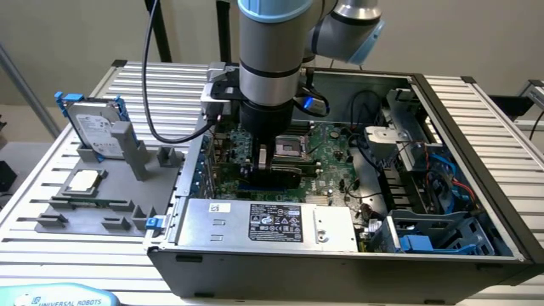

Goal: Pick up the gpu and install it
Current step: 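Insert the gpu into the slot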

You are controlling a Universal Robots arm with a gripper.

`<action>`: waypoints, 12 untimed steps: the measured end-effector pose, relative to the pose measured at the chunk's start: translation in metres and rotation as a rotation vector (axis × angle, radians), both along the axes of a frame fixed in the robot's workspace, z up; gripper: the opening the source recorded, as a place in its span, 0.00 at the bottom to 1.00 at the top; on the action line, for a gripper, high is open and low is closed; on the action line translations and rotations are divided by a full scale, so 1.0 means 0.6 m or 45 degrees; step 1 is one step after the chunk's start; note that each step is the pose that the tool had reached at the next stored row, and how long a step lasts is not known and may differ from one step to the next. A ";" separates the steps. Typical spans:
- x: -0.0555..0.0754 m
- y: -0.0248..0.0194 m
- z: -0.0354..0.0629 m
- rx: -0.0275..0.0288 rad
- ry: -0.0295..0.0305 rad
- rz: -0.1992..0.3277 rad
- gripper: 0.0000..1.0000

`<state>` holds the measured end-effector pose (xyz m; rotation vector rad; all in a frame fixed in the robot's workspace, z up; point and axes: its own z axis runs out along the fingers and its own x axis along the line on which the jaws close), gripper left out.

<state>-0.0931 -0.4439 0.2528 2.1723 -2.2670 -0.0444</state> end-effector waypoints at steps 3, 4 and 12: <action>0.000 0.0000 -0.002 0.0001 0.0001 0.000 0.27; 0.000 0.0000 -0.002 -0.0001 0.0001 0.000 0.27; 0.000 0.0001 -0.007 0.0008 -0.0004 0.000 0.27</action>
